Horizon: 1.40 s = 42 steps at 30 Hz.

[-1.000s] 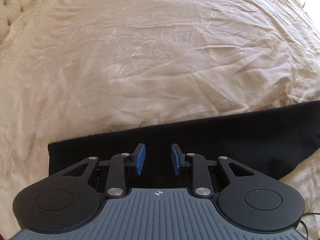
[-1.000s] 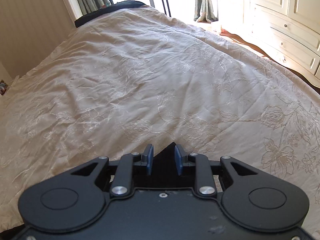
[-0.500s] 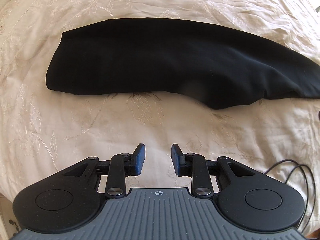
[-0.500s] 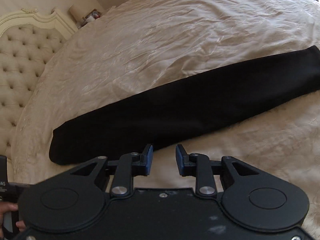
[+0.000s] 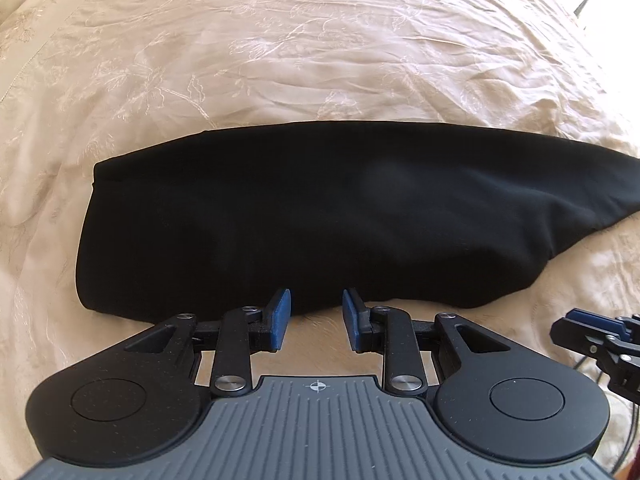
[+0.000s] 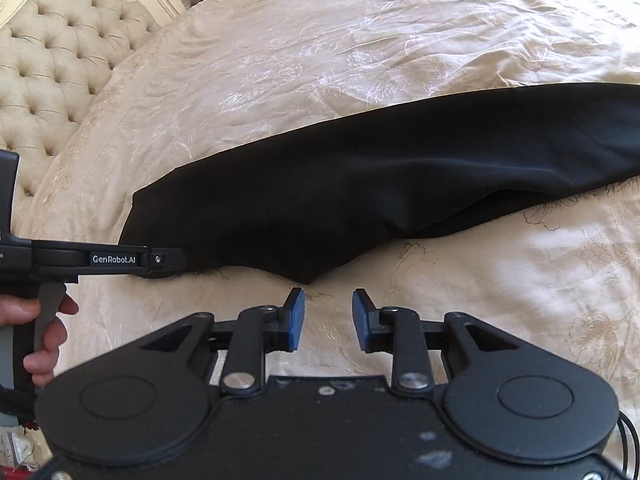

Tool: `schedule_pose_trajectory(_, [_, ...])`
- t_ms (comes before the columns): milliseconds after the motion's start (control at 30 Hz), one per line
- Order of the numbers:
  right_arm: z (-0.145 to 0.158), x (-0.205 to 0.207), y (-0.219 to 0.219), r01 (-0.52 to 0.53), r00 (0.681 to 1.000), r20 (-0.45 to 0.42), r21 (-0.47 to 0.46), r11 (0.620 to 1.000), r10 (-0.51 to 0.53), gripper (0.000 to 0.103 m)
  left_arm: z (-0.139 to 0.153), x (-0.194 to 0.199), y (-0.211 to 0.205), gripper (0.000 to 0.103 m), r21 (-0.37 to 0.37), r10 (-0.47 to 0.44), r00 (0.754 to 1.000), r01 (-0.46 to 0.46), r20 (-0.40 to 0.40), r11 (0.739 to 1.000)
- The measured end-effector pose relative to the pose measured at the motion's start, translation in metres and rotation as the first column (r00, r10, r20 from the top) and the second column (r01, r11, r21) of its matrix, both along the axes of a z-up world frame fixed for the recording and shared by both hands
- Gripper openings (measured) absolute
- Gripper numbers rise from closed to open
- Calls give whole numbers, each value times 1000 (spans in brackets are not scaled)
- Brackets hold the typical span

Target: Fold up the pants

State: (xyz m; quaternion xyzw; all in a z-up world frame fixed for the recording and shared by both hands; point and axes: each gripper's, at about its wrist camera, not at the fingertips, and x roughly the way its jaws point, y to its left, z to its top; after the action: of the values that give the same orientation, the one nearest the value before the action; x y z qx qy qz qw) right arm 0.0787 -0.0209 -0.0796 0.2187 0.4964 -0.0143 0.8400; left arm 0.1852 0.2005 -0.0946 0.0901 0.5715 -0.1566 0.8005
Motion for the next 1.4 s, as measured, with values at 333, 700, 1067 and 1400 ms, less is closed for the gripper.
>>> schedule_pose_trajectory(333, [-25, 22, 32, 37, 998, -45, -108, 993, -42, 31, -54, 65, 46, 30, 105, -32, 998, 38, -61, 994])
schedule_pose_trajectory(700, [-52, 57, 36, -30, 996, -86, -66, 997, 24, 34, -53, 59, 38, 29, 114, -84, 995, 89, -46, 989])
schedule_pose_trajectory(1067, [-30, 97, -21, 128, 990, -87, 237, 963, -110, 15, 24, -42, -19, 29, -71, -409, 901, 422, 144, 904])
schedule_pose_trajectory(1400, [-30, 110, -33, 165, 983, -128, 290, 943, -133, 15, -17, -83, -81, 29, 105, -665, 740, 657, 103, 747])
